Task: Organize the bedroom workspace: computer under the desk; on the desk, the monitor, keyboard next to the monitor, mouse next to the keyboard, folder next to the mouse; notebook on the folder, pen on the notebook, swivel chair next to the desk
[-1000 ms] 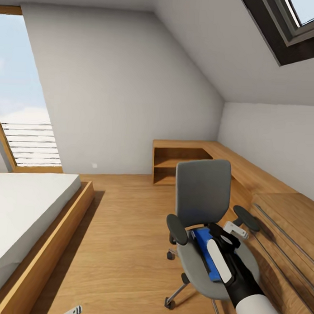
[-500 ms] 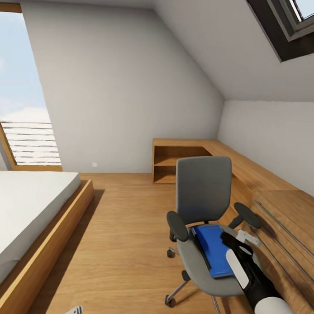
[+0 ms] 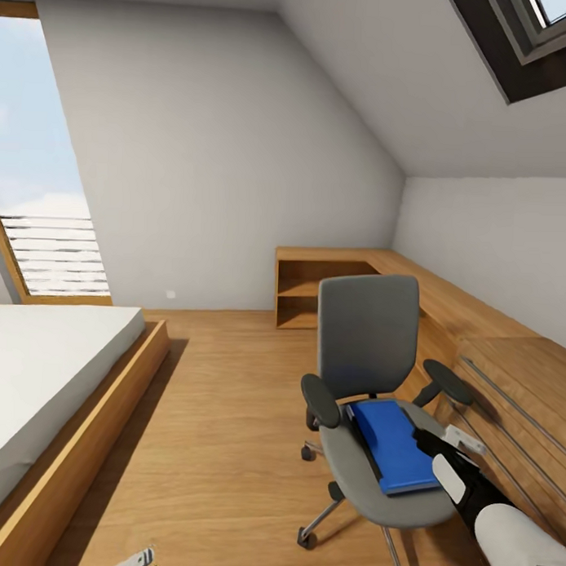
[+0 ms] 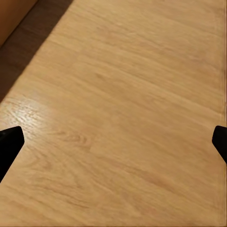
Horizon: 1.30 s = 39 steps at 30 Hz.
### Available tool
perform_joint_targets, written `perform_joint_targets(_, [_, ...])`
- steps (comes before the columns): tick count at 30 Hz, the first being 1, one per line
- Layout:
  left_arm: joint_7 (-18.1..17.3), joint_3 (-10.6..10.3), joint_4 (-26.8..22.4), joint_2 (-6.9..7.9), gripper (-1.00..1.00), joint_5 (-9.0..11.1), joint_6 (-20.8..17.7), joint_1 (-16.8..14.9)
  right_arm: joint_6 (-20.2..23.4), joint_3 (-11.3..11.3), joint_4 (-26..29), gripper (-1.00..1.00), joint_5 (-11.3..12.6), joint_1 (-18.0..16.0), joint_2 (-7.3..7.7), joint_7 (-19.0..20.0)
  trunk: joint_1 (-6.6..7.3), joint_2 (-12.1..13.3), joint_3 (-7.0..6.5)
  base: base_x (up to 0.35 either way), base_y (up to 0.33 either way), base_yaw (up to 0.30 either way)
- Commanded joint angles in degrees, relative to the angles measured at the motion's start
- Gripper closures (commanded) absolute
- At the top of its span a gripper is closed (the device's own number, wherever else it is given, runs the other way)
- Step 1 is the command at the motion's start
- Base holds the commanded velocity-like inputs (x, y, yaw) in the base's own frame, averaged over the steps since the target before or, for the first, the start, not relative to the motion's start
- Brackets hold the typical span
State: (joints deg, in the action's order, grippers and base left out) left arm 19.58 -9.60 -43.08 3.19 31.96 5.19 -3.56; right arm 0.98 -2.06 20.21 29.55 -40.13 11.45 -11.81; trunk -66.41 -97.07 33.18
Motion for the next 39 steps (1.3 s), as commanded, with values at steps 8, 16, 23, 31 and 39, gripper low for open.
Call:
perform_joint_targets(8, [7.6,-4.9,-19.5,-2.29,-1.00,-1.3,-16.5,0.0,-1.0,-0.3,-3.8,-1.00,0.4,-1.8,1.59,3.4,-1.76,-3.3,1.50,0.000,0.000,0.000])
perform_joint_targets(16, [13.7,-5.3,-37.7,-11.31,-1.00,-1.3,-38.6,-4.8,-0.8,-0.3,-3.8,-1.00,0.5,-1.9,1.42,6.0,-3.52,-6.5,2.94,0.000,0.000,0.000])
perform_joint_targets(23, [14.3,-8.2,-39.0,-12.91,-1.00,-1.5,-42.0,-6.6,-0.9,-2.6,-3.5,-1.00,0.4,-1.9,1.31,6.3,-5.05,-9.3,4.19,0.000,0.000,0.000])
perform_joint_targets(31, [14.4,-8.5,-38.3,-12.40,-1.00,-1.6,-42.1,-6.8,-0.5,-3.4,-2.1,-1.00,0.8,-1.9,1.37,6.1,-6.81,-12.5,5.63,0.000,0.000,0.000])
perform_joint_targets(39, [14.3,-7.8,-38.2,-12.06,-1.00,-1.7,-42.0,-6.8,-0.5,-3.5,-1.3,-1.00,1.1,-1.9,1.46,6.5,-7.03,-12.9,5.81,0.000,0.000,0.000])
